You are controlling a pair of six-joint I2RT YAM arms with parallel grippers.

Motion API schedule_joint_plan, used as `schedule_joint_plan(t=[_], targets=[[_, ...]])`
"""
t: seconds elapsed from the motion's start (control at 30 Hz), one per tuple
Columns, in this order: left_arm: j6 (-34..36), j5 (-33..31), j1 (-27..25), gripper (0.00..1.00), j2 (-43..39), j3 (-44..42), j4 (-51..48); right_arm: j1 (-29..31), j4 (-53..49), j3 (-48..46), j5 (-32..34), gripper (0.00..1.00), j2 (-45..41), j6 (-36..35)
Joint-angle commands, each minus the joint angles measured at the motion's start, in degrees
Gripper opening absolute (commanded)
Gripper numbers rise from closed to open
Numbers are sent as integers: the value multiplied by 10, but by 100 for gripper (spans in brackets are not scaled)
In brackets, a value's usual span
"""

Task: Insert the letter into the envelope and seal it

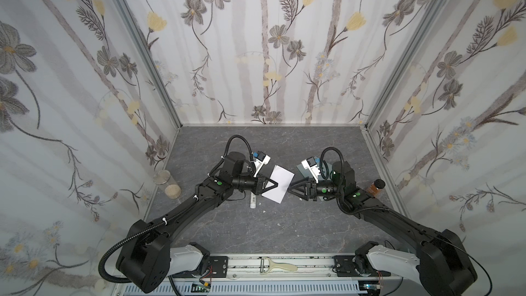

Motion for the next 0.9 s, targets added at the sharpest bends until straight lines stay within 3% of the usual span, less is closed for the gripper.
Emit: schedule_joint_plan(t=[0.0, 0.1, 0.27, 0.6, 0.87], targets=[[-41, -24, -1, 0, -16, -3, 49, -9, 71, -16, 37, 60, -19, 30], [-90, -26, -4, 0, -24, -14, 96, -10, 106, -27, 63, 61, -29, 47], [-208, -7, -8, 0, -35, -63, 255, -12, 208, -43, 85, 61, -21, 102], [-219, -30, -35, 0, -41, -56, 260, -19, 416, -47, 70, 61, 60, 215], [-221, -50, -38, 0, -39, -59, 260, -26, 494, -44, 60, 42, 85, 262]])
